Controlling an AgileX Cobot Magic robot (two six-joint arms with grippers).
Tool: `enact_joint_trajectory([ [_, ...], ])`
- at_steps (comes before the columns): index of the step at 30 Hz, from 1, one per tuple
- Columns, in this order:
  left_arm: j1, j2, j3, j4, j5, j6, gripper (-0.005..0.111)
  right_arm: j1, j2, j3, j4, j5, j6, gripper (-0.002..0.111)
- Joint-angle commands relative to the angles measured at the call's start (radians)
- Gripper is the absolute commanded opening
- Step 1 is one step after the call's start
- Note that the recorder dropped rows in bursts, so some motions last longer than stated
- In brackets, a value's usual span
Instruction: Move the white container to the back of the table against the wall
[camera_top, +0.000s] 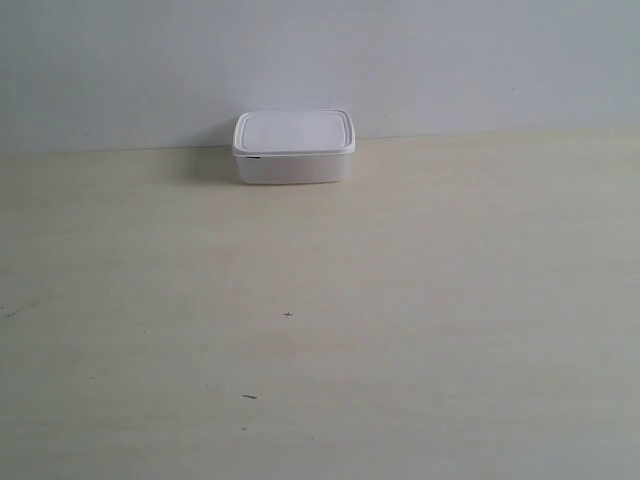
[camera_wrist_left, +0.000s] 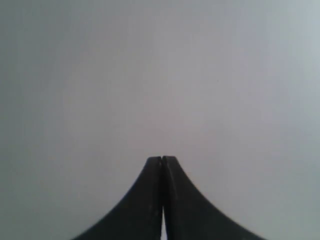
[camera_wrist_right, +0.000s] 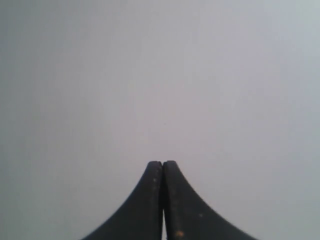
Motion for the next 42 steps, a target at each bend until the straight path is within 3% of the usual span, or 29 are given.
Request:
enact_joint_trajectory([
  [1, 0.047, -0.005, 0.006, 0.003, -0.001, 0.001, 0.0, -0.081, -0.075, 0.007, 0.0, -0.005, 0.0, 0.0],
  [9, 0.046, -0.005, 0.006, 0.005, 0.005, 0.001, 0.0, -0.096, -0.128, 0.007, 0.0, -0.005, 0.0, 0.0],
  [12, 0.046, -0.005, 0.006, 0.005, 0.069, 0.001, 0.0, -0.096, -0.124, 0.008, 0.001, 0.026, 0.0, 0.0],
  [21, 0.046, -0.102, 0.006, 0.005, 0.56, 0.001, 0.0, -0.096, -0.124, 0.008, 0.001, 0.079, 0.0, 0.0],
  [23, 0.046, -0.129, 0.01, 0.005, 0.617, 0.001, 0.0, -0.096, -0.124, 0.008, 0.001, 0.079, 0.0, 0.0],
  [31, 0.046, -0.155, 0.055, 0.03, 0.609, 0.001, 0.0, -0.096, -0.124, 0.065, -0.206, 0.127, 0.0, 0.0],
  [35, 0.064, -0.155, 0.103, 0.103, 0.542, 0.001, 0.0, -0.096, -0.124, 0.206, -0.206, 0.117, 0.0, 0.0],
  [42, 0.066, -0.155, 0.114, 0.122, 0.574, 0.002, 0.0, -0.096, -0.129, 0.431, -0.206, 0.088, 0.0, 0.0],
])
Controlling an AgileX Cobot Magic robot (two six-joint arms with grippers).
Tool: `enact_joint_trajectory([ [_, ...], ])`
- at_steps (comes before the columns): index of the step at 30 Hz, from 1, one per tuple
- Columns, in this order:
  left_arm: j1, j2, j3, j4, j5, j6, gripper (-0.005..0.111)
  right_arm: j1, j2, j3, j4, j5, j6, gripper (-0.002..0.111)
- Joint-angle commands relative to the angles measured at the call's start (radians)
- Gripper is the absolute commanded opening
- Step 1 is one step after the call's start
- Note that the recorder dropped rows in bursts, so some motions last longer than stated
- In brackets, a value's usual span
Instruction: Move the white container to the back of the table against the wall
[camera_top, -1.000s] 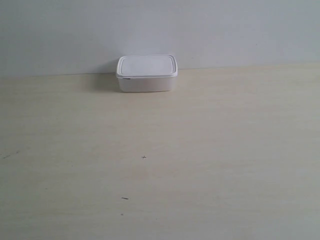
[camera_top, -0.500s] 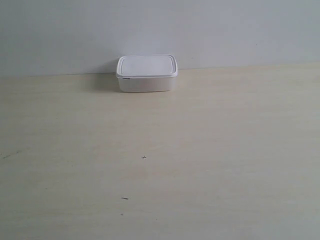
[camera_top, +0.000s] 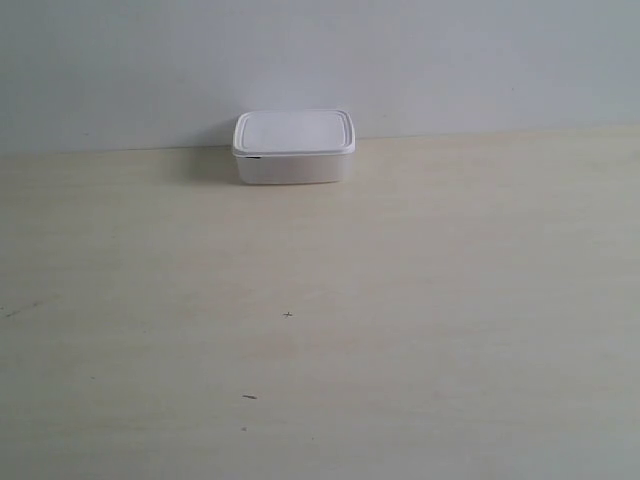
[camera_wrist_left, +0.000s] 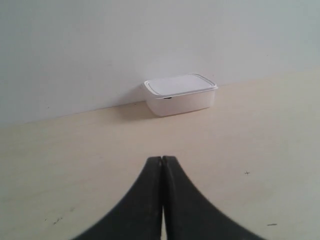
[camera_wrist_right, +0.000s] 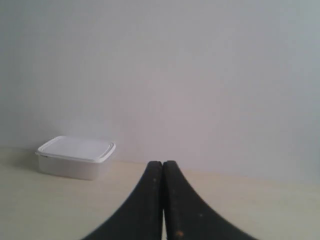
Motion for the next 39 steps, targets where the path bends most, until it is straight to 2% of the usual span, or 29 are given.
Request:
enact_joint_trajectory([
  [1, 0.002, -0.006, 0.026, 0.007, 0.013, 0.002, 0.0, -0.005, -0.013, 0.084, -0.009, -0.034, 0.0, 0.0],
  [10, 0.002, -0.006, 0.064, 0.007, 0.038, 0.002, 0.0, -0.005, -0.026, 0.144, -0.016, -0.034, 0.0, 0.0],
  [25, 0.002, -0.006, 0.064, 0.007, 0.101, 0.002, 0.0, -0.005, -0.026, 0.144, -0.004, 0.186, 0.0, 0.0],
  [39, 0.002, -0.006, 0.064, 0.007, 0.101, 0.002, 0.0, -0.005, -0.026, 0.144, -0.004, 0.188, 0.0, 0.0],
])
